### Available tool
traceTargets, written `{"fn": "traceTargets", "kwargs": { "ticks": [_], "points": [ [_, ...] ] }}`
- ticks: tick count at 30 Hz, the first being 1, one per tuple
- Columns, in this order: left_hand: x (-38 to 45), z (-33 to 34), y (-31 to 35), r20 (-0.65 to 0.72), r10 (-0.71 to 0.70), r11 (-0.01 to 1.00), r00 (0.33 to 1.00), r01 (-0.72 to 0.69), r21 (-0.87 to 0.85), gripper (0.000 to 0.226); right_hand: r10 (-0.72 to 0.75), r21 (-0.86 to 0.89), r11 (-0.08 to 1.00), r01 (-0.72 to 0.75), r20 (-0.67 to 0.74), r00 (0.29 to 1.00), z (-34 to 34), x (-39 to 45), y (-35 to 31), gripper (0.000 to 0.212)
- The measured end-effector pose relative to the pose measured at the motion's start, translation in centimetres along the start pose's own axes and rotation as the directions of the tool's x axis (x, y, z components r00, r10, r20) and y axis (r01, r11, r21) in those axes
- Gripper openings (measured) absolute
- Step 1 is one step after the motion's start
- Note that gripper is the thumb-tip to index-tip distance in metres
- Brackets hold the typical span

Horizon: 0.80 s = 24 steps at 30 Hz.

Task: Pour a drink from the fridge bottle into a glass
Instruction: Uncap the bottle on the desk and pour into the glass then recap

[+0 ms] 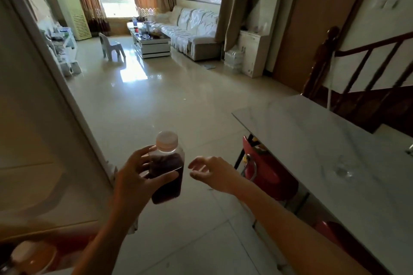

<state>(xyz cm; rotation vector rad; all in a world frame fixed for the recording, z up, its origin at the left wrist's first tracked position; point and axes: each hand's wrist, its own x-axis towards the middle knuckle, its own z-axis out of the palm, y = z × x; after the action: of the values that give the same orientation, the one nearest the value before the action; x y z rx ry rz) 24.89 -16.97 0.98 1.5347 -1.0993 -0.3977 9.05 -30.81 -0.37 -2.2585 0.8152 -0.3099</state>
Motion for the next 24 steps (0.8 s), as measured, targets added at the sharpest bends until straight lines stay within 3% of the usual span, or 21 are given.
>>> {"fn": "traceTargets", "kwargs": {
  "ticks": [8,13,17,20,24],
  "points": [
    [3.6,6.6,-0.5,-0.054,-0.011,0.997,0.998,0.014,0.070,0.077,-0.063,0.003,0.998,0.063,-0.026,0.998,-5.1,3.3,4.5,0.023],
    [5.9,8.1,-1.5,-0.065,-0.073,0.992,0.995,0.080,0.102,0.080,-0.099,0.061,0.992,0.110,-0.170,0.981,-6.7,6.8,5.0,0.025],
    [8.8,8.4,-2.4,-0.067,-0.099,0.984,0.993,0.108,0.143,0.076,-0.218,0.143,0.957,0.254,-0.225,0.950,-8.1,11.1,3.0,0.053],
    [11.5,8.2,-3.5,-0.091,-0.110,0.977,0.990,0.124,0.176,0.080,-0.324,-0.146,0.943,0.297,-0.222,0.920,-9.6,14.4,0.7,0.065],
    [15.1,7.5,-4.8,-0.110,-0.077,0.970,0.991,0.100,0.221,0.082,-0.490,-0.506,0.789,0.350,-0.173,0.854,-10.1,19.2,-0.8,0.061]
  ]
}}
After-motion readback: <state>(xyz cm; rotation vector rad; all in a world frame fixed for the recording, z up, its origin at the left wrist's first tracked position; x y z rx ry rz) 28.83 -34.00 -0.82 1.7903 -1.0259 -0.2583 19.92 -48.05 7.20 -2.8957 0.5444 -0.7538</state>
